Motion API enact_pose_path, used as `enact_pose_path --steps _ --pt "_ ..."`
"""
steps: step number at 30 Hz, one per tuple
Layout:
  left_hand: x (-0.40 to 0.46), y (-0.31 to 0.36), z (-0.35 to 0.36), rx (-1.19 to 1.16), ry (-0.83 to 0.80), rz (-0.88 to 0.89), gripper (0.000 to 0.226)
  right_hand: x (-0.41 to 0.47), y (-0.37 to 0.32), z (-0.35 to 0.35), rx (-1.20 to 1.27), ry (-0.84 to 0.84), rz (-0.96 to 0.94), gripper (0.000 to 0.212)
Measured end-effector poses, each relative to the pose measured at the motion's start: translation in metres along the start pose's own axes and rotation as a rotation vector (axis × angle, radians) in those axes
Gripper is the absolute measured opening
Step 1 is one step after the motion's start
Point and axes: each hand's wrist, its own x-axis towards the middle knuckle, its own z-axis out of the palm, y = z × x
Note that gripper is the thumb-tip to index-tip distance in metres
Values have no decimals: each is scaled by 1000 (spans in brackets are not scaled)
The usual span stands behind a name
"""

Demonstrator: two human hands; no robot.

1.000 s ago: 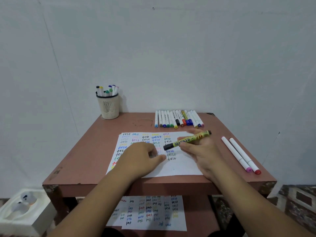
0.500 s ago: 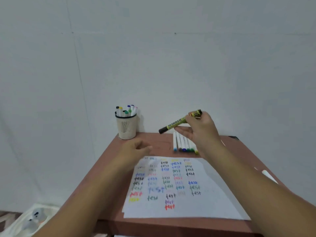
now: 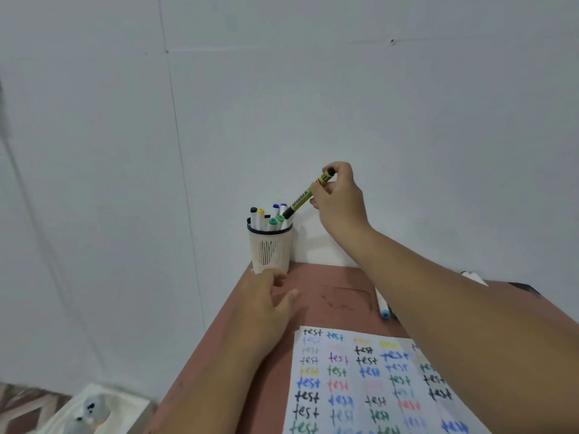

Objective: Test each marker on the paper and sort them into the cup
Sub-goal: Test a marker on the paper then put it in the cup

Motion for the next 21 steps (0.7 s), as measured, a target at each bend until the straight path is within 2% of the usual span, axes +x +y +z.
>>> enact_pose_path --steps 7,11,15,21 --pt "5 -4 5 21 1 55 29 8 30 37 -154 -219 -17 20" --pt "6 -4 7 33 2 86 27 9 42 52 -219 -286 -57 35" --pt "8 -4 8 52 -7 106 27 5 47 58 -277 -313 -79 34" --pt "6 0 9 28 -23 131 32 0 46 26 -204 -267 -24 40"
